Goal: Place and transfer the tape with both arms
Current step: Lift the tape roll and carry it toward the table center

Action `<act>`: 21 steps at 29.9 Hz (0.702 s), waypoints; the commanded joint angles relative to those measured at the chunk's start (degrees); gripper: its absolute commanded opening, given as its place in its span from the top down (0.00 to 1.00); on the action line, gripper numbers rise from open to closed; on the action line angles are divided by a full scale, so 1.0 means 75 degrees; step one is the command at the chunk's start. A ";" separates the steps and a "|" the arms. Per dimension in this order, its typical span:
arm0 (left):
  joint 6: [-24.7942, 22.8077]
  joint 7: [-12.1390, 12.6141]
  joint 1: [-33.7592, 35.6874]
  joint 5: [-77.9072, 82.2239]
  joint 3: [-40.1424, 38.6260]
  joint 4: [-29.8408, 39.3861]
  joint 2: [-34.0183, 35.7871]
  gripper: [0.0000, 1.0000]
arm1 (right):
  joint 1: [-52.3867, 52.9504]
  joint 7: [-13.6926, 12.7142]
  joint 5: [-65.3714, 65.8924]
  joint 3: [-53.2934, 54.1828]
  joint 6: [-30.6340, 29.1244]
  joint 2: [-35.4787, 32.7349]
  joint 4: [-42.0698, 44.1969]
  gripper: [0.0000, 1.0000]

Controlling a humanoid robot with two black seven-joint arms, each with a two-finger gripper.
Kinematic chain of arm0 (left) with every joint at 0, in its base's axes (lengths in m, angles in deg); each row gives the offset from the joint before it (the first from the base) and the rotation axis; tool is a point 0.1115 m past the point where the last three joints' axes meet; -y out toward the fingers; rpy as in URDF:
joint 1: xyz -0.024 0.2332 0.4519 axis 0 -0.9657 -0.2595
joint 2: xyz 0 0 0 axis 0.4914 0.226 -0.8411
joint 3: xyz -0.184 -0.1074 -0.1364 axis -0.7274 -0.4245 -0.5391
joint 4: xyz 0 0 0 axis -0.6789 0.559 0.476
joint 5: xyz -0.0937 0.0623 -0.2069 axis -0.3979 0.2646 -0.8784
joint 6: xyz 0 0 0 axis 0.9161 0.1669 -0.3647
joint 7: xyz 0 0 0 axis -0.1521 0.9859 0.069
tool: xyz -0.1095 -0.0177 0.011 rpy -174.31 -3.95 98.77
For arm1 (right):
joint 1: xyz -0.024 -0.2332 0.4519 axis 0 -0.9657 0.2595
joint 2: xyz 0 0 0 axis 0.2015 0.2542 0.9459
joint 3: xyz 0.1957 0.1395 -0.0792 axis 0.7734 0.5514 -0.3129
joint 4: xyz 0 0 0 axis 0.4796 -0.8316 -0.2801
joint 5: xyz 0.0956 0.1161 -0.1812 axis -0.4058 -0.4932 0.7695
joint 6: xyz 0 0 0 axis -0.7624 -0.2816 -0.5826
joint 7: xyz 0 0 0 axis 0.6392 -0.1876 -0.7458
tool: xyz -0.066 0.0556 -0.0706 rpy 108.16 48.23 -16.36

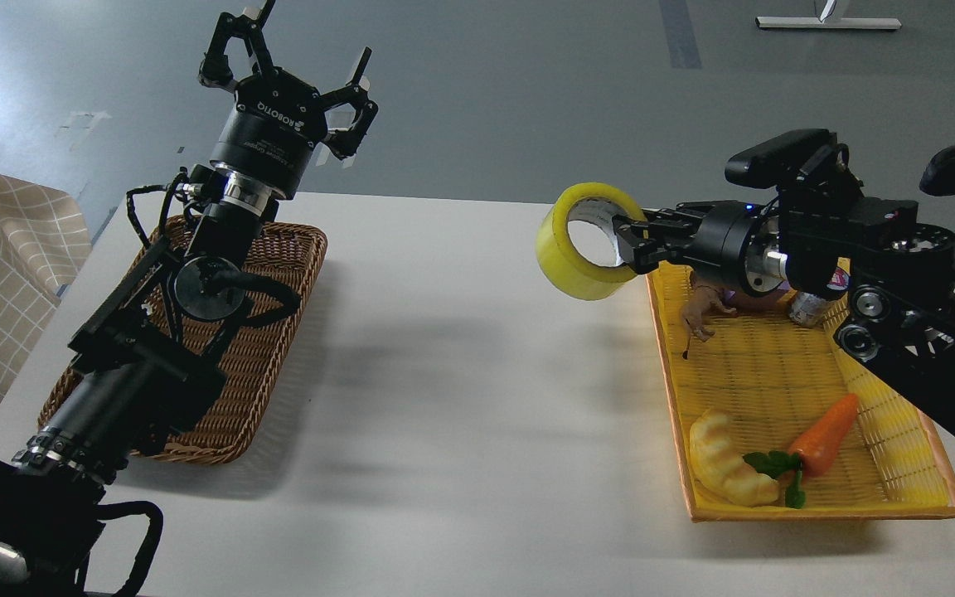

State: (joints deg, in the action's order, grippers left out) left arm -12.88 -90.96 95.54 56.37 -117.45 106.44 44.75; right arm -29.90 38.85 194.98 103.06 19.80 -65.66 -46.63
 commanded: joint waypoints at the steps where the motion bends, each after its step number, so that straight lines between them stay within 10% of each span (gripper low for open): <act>1: 0.0000 0.0001 0.0001 0.0002 0.0012 0.0001 0.0004 0.02 | 0.0087 0.0003 0.0081 -0.0321 0.0000 0.0625 0.0589 1.00; 21: 0.0000 0.0001 -0.0011 0.0002 0.0012 0.0001 -0.0054 0.02 | 0.0193 -0.0009 0.0187 -0.1330 0.0000 0.2078 0.2159 1.00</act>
State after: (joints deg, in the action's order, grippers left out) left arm -12.88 -90.95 95.44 56.38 -117.29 106.44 44.55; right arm -28.40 38.87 196.38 93.19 19.80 -51.18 -31.76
